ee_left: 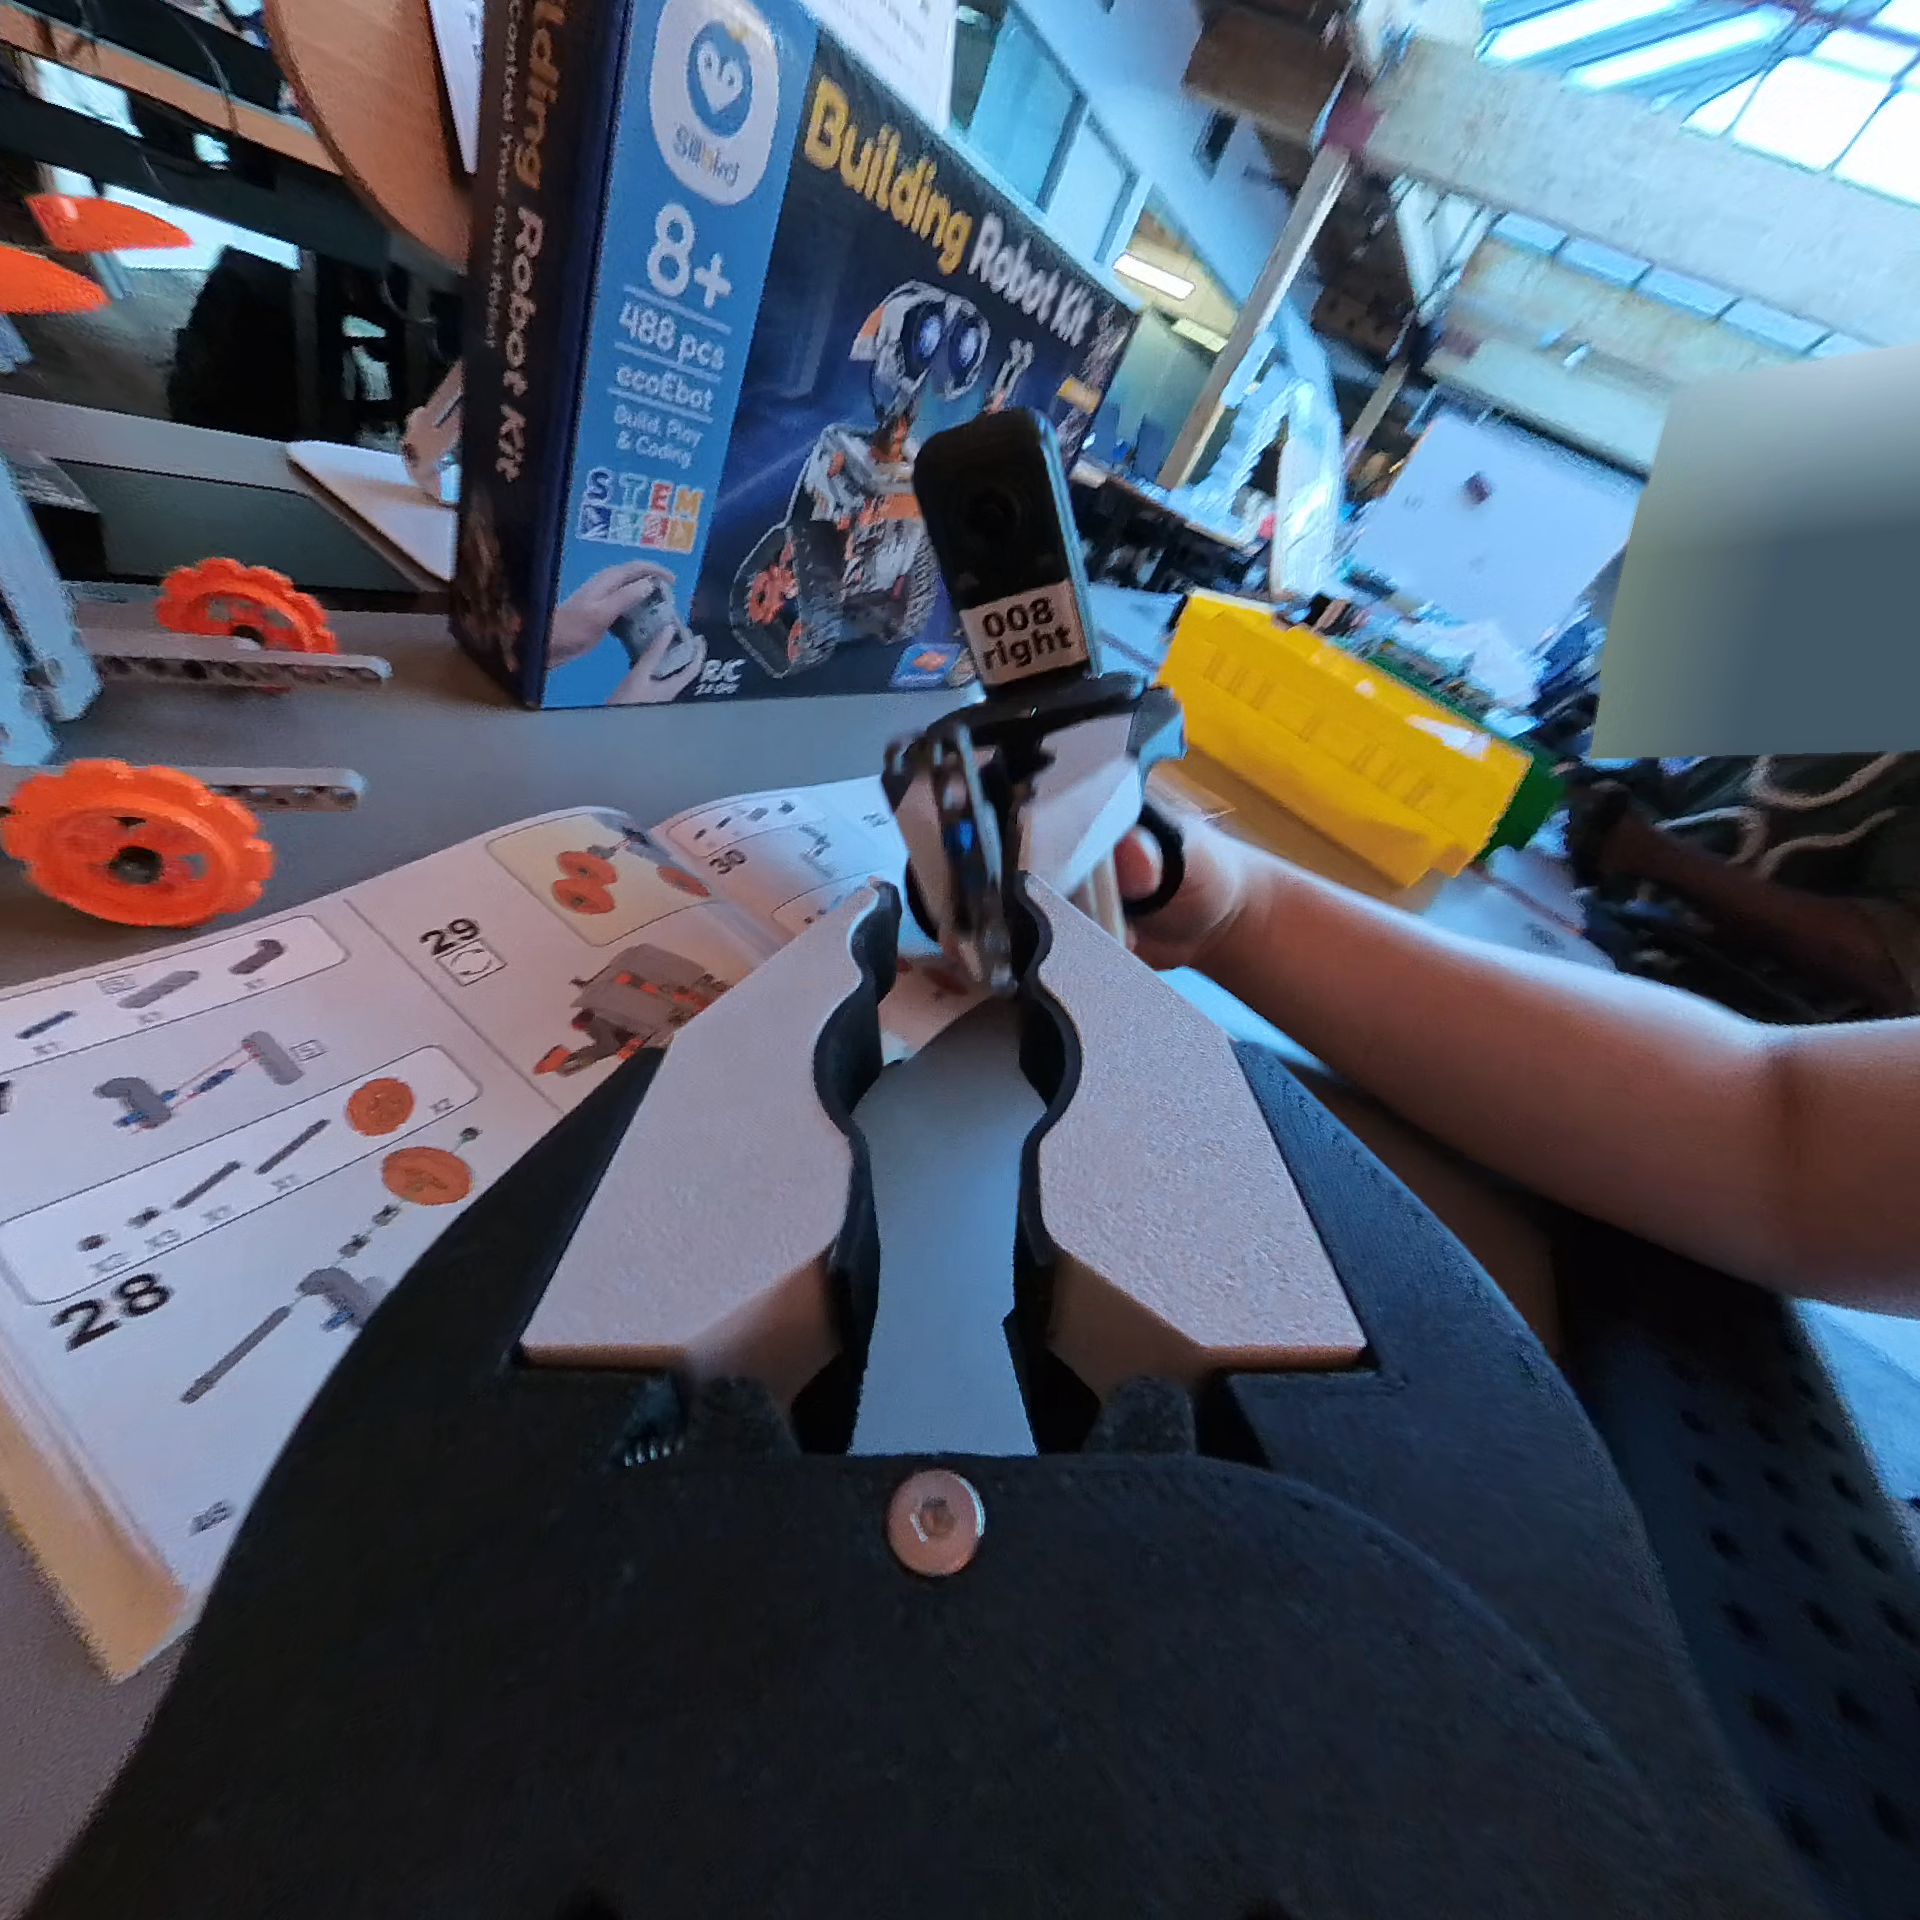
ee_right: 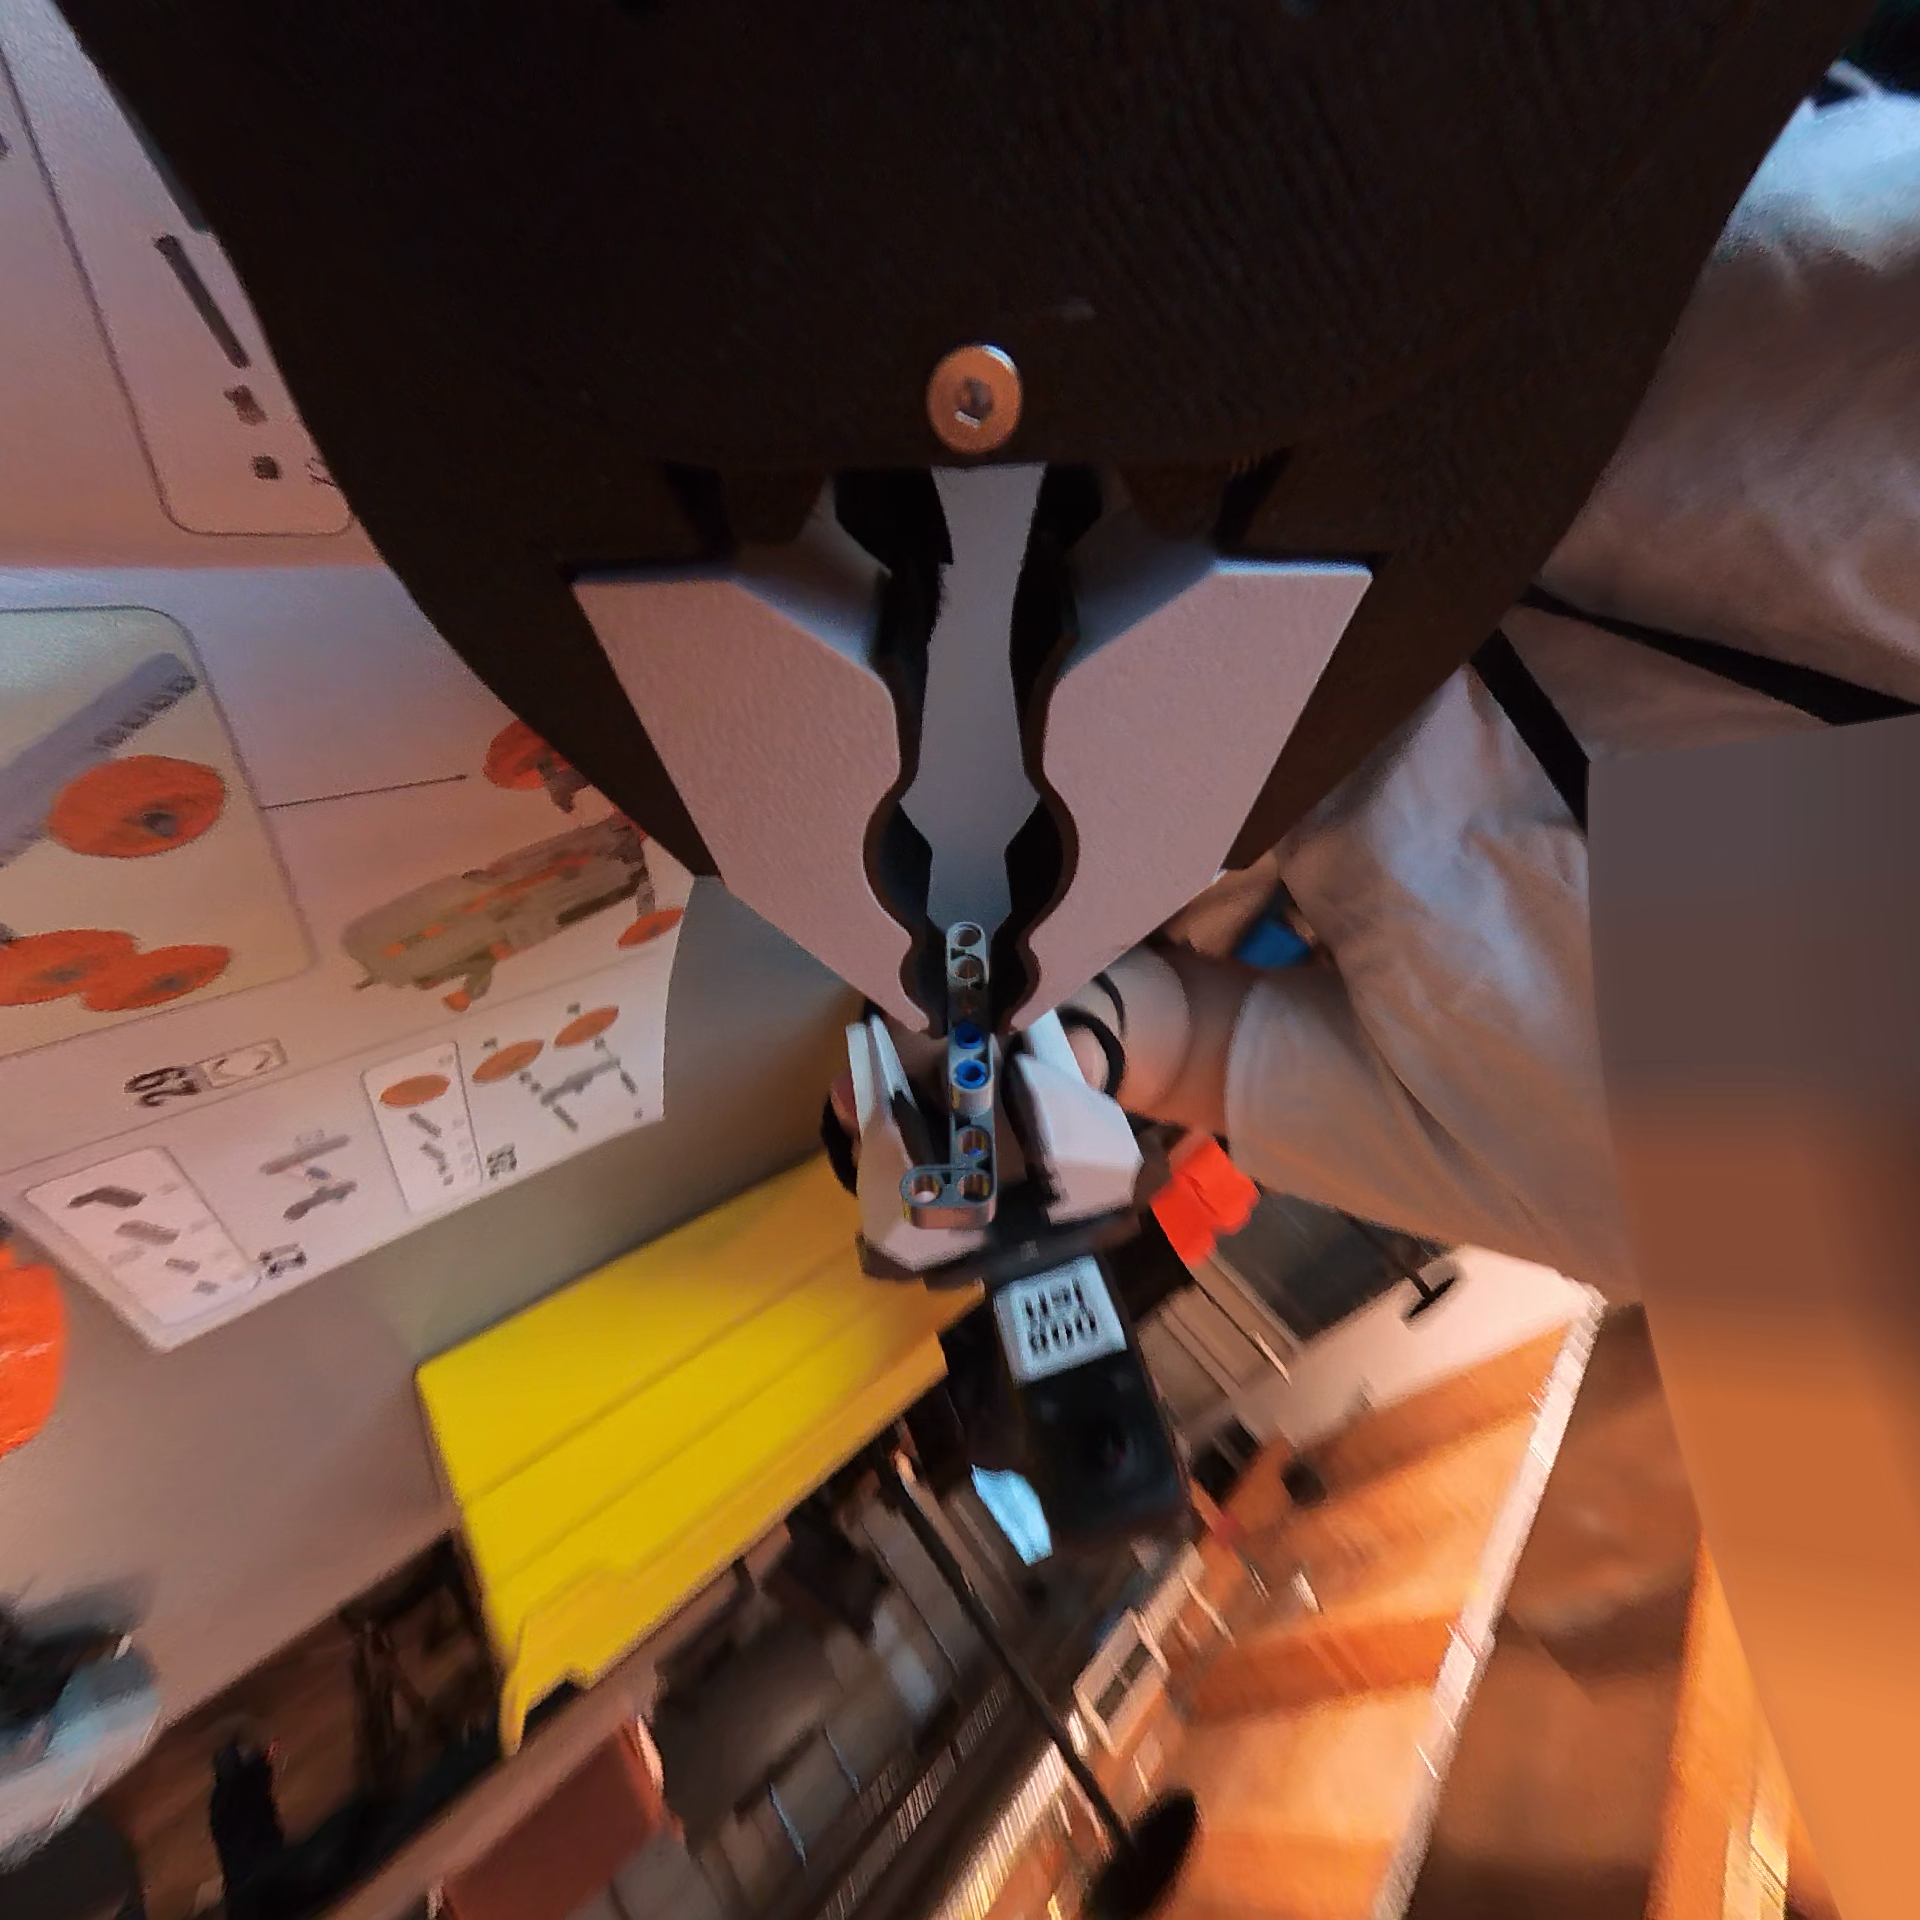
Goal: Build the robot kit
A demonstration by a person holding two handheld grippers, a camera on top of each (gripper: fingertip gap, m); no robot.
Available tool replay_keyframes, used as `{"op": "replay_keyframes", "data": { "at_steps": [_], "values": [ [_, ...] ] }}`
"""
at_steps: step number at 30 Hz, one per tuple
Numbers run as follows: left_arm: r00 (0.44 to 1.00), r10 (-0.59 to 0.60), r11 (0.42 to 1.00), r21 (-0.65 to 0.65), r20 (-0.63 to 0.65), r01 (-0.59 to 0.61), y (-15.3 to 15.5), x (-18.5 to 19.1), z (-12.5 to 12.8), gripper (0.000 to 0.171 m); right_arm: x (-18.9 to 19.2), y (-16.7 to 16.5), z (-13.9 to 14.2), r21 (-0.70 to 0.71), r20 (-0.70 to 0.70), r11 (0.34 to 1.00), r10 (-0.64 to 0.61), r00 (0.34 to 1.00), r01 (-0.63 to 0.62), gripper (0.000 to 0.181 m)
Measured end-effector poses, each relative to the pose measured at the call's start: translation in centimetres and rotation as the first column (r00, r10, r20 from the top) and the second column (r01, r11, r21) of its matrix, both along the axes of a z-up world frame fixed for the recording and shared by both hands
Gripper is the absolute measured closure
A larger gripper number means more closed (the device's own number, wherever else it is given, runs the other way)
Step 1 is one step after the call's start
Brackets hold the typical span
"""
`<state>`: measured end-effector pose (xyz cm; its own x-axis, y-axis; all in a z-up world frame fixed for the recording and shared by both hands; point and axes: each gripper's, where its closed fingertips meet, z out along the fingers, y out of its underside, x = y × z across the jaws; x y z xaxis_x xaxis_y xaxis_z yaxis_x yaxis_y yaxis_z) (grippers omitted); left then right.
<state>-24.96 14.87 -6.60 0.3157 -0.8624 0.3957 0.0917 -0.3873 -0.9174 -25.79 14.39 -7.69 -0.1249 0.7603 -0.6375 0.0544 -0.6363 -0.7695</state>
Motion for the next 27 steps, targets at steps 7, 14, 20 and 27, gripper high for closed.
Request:
{"op": "replay_keyframes", "data": {
  "at_steps": [7,14,20,27],
  "values": [
    [0.994,-0.089,0.989,-0.111,0.063,0.096,-0.6,0.7,0.0,0.158,-0.5,-1.6,-0.9,0.058,0.161,0.998,0.016,0.987,-0.026,0.176],
    [0.913,-0.179,0.924,-0.256,0.367,0.284,-1.2,0.0,2.7,0.168,-0.8,-1.5,1.7,0.116,0.164,0.991,-0.082,0.983,0.063,0.164],
    [0.738,-0.183,0.839,-0.289,0.650,0.462,-1.5,-1.7,5.8,0.168,1.7,-1.1,7.1,0.499,0.089,0.731,-0.577,0.812,0.465,0.142],
    [0.672,-0.265,0.829,-0.193,0.692,0.525,-3.2,-1.2,7.0,0.168,0.2,-4.8,7.0,0.606,0.006,0.512,-0.768,0.640,0.609,0.140]
  ]
}}
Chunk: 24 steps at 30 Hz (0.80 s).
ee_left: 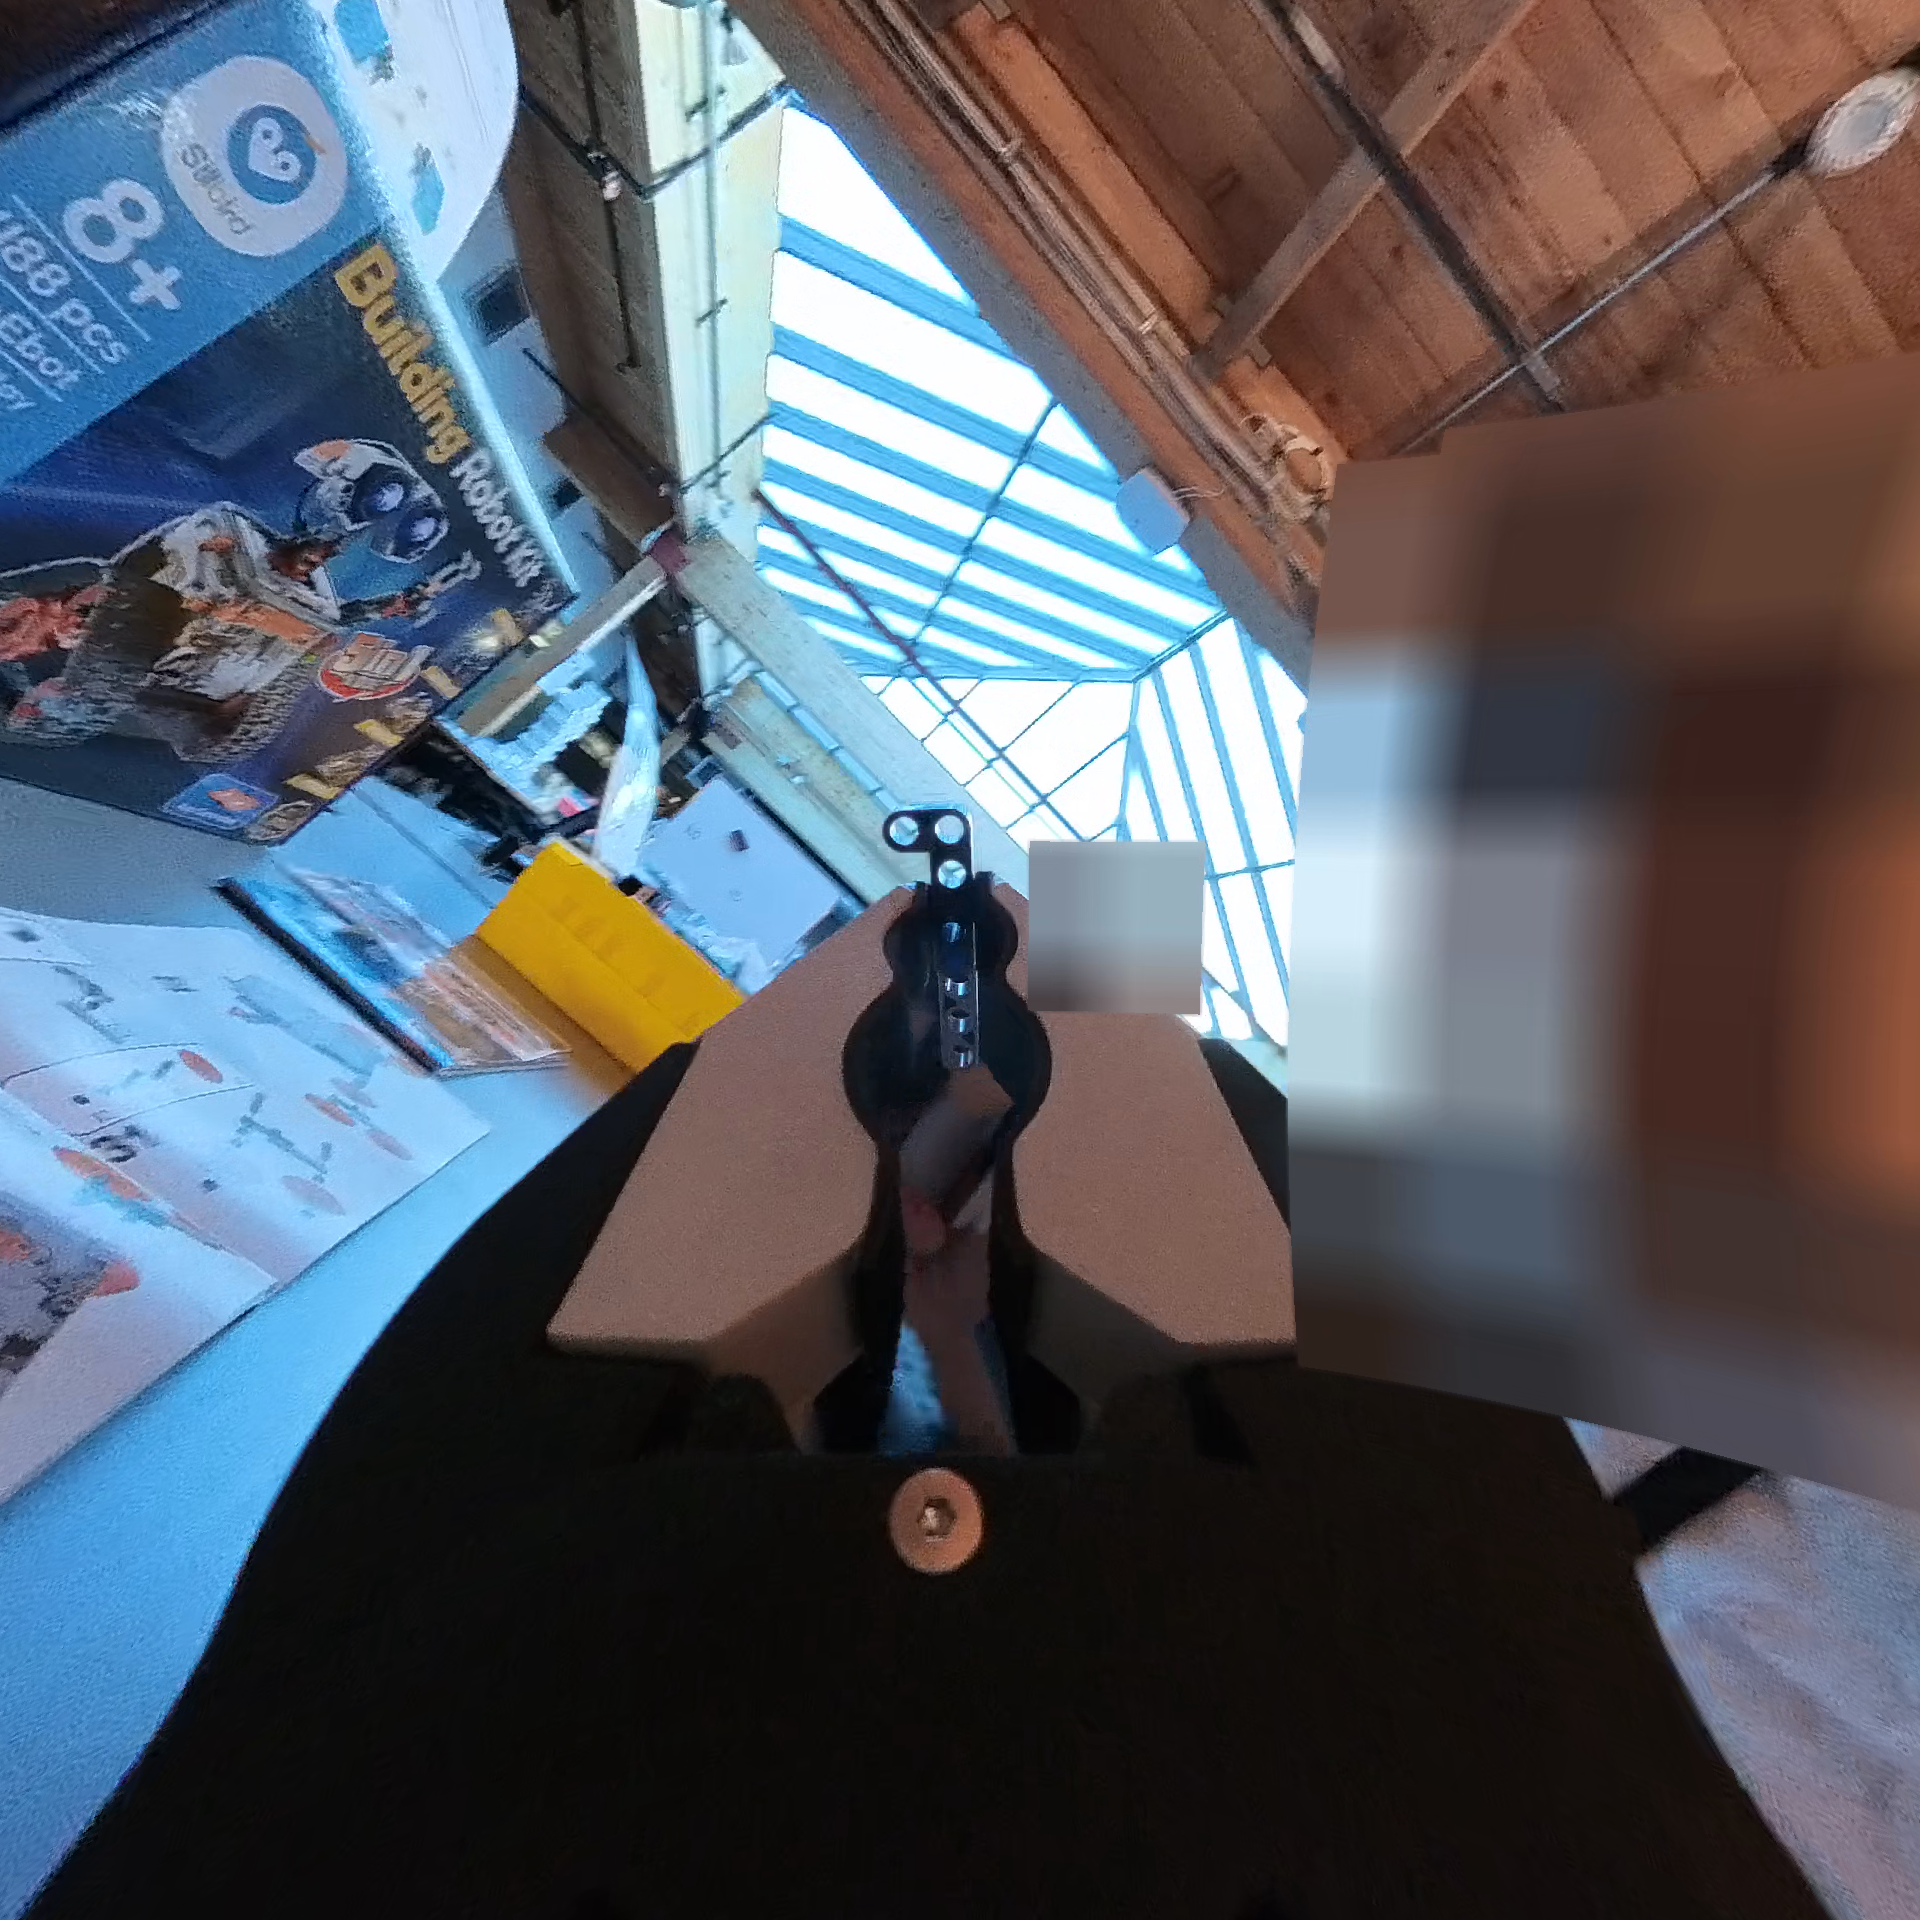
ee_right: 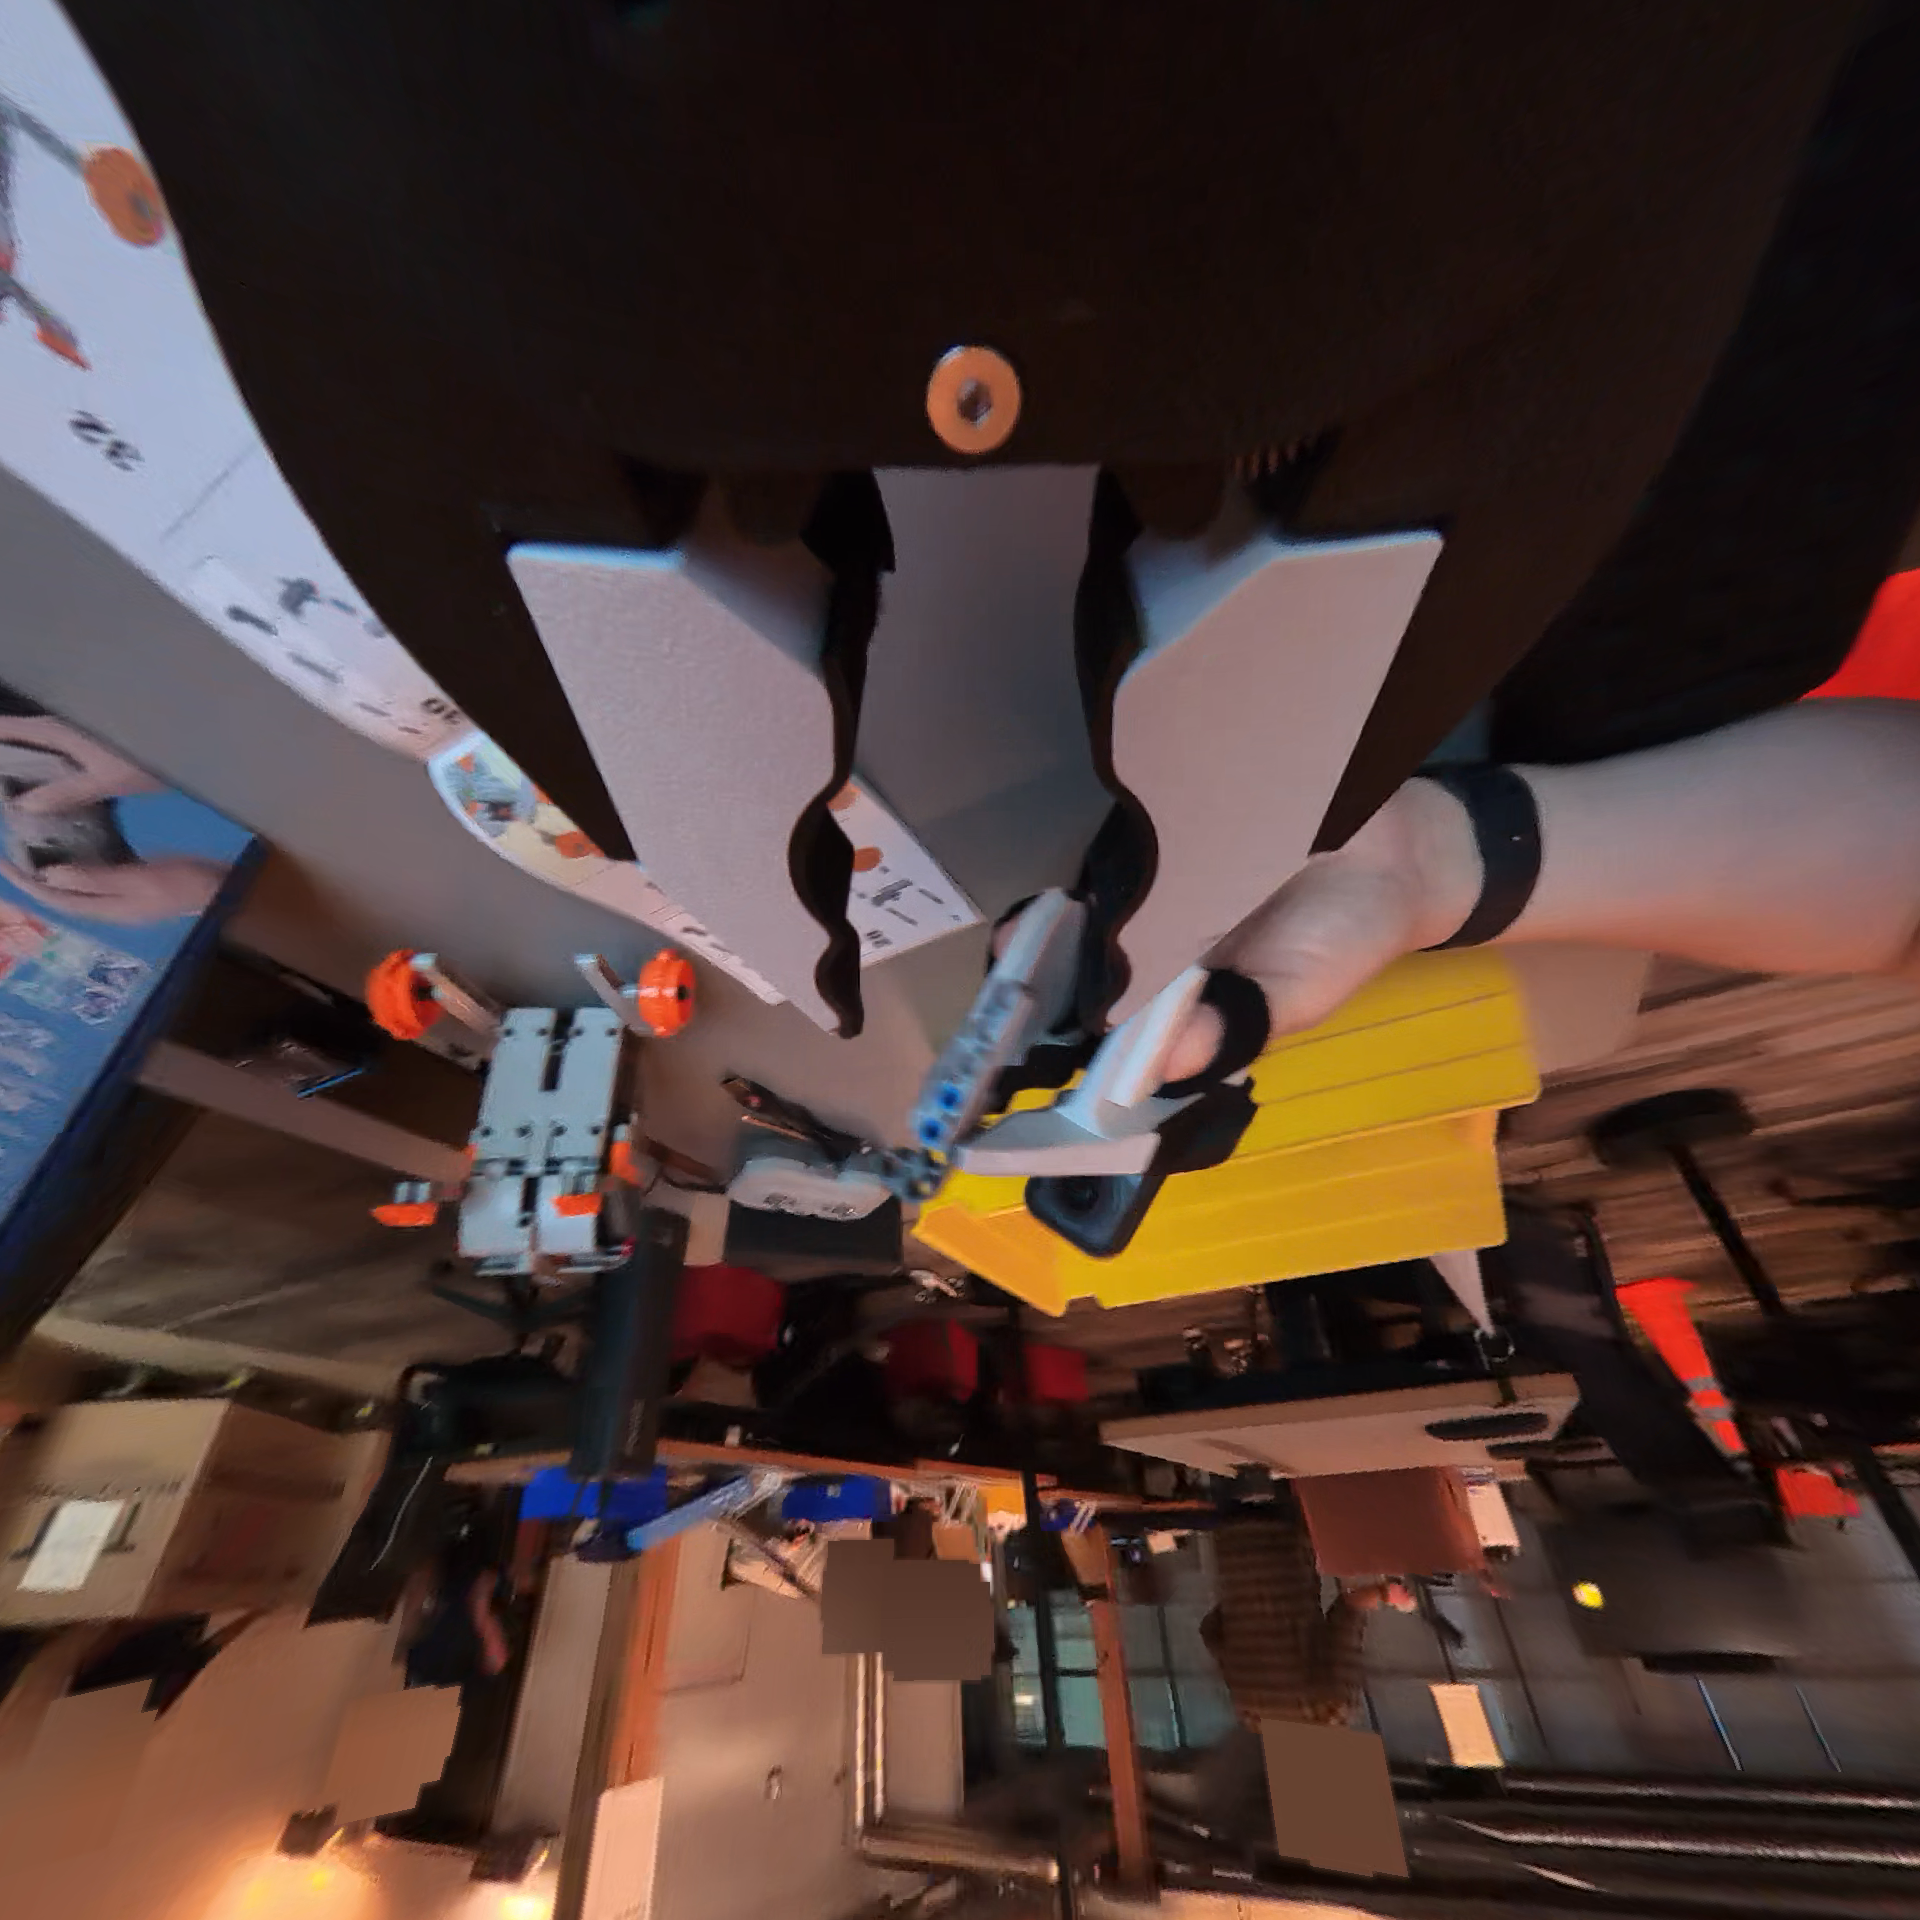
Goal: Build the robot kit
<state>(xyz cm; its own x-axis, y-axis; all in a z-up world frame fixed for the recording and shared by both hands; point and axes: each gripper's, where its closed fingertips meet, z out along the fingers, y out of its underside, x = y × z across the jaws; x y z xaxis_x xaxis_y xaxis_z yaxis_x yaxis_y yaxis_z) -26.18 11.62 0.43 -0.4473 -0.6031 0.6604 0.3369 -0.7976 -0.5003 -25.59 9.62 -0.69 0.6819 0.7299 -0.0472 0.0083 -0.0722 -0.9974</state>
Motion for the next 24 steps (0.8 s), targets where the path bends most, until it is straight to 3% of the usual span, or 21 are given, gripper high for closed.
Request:
{"op": "replay_keyframes", "data": {
  "at_steps": [5,9,11,15,19,24],
  "values": [
    [0.975,0.126,0.990,-0.034,-0.186,-0.134,1.2,0.4,-1.6,0.168,-0.3,0.7,-2.1,-0.029,0.132,0.996,-0.084,0.988,0.089,0.149],
    [0.881,0.171,0.970,-0.080,-0.442,-0.228,0.7,1.2,-5.5,0.168,-1.0,0.0,-6.2,-0.241,0.155,0.969,-0.017,0.988,0.054,0.150],
    [0.833,0.192,0.969,-0.035,-0.519,-0.245,-0.1,1.2,-6.9,0.167,-0.7,-0.6,-7.5,-0.311,0.131,0.950,-0.002,0.991,0.043,0.168],
    [0.776,0.223,0.959,-0.011,-0.589,-0.284,-0.8,1.3,-8.1,0.167,0.2,-0.5,-8.8,-0.405,0.111,0.911,-0.030,0.993,0.073,0.167],
    [0.707,0.239,0.958,0.042,-0.665,-0.284,-0.4,1.5,-9.4,0.167,0.8,-0.5,-8.4,-0.412,0.099,0.907,-0.054,0.994,0.090,0.159],
    [0.685,0.271,0.939,0.028,-0.677,-0.344,0.4,1.6,-9.9,0.168,1.1,-0.2,-10.1,-0.512,0.114,0.847,-0.102,0.988,0.146,0.152]
  ]
}}
